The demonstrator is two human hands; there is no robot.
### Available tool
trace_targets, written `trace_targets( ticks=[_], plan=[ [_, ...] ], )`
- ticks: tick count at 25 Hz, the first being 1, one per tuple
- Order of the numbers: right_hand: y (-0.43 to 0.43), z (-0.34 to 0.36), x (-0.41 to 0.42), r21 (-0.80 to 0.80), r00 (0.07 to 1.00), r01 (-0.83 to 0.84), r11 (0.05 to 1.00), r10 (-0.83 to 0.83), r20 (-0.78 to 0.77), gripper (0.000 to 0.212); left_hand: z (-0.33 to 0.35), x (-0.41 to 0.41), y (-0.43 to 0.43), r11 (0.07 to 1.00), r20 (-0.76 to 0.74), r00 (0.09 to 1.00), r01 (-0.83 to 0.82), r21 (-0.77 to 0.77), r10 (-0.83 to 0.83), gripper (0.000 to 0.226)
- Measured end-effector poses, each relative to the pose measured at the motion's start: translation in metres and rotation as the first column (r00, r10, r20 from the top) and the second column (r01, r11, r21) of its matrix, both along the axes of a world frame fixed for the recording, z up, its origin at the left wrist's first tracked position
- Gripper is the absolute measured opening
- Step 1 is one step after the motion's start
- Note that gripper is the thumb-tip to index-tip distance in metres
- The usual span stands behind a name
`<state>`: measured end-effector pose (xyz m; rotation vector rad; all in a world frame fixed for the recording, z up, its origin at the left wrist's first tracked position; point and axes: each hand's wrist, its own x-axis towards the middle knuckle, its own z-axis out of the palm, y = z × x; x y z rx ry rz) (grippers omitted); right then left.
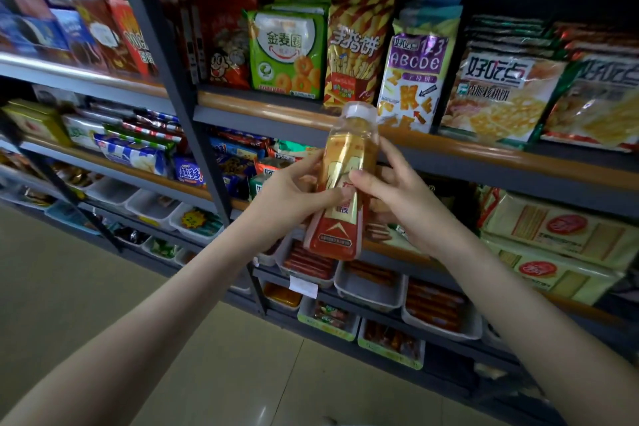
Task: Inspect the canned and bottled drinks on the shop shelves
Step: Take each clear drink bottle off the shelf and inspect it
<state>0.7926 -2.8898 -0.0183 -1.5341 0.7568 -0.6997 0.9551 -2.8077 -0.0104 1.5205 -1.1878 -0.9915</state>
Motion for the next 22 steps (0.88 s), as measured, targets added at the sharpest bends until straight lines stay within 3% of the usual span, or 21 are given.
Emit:
trace_targets(
  ticks=[3,5,7,10,14,16,18,22],
  plan=[
    [0.002,0.045,-0.002,-0.334,0.994,0.052,0.941,-0.082,-0.074,0.109,0.035,-0.007,-0.008,0.977,0.343,0.936,-0.004,-0.212,0.079,0.088],
    [0.002,0.086,-0.006,-0.503,0.987,0.155,0.85,-0.15,0.05,0.109,0.071,-0.009,-0.017,0.927,0.444,0.886,0.047,-0.372,0.133,0.088],
    [-0.004,0.127,-0.013,-0.645,0.964,0.263,0.717,-0.169,0.204,0.112,0.117,-0.008,-0.025,0.854,0.479,0.874,0.192,-0.484,0.075,0.088],
    [-0.011,0.184,-0.026,-0.759,0.907,0.412,0.504,-0.154,0.391,0.106,0.183,-0.001,-0.039,0.694,0.586,0.808,0.388,-0.606,0.061,0.08],
    [-0.028,0.244,-0.043,-0.807,0.821,0.571,0.149,-0.124,0.558,0.102,0.241,0.009,-0.064,0.463,0.602,0.675,0.408,-0.787,0.427,0.062],
    [-0.04,0.267,-0.052,-0.806,0.798,0.591,0.033,-0.169,0.579,0.101,0.263,0.014,-0.09,0.359,0.546,0.567,0.415,-0.836,0.616,0.057],
    [-0.053,0.285,-0.059,-0.819,0.801,0.571,0.061,-0.261,0.539,0.103,0.277,0.017,-0.121,0.294,0.503,0.48,0.446,-0.845,0.718,0.057],
    [-0.082,0.303,-0.07,-0.833,0.767,0.524,0.179,-0.524,0.37,0.104,0.288,0.009,-0.167,0.317,0.513,0.364,0.478,-0.819,0.778,0.06]
  ],
)
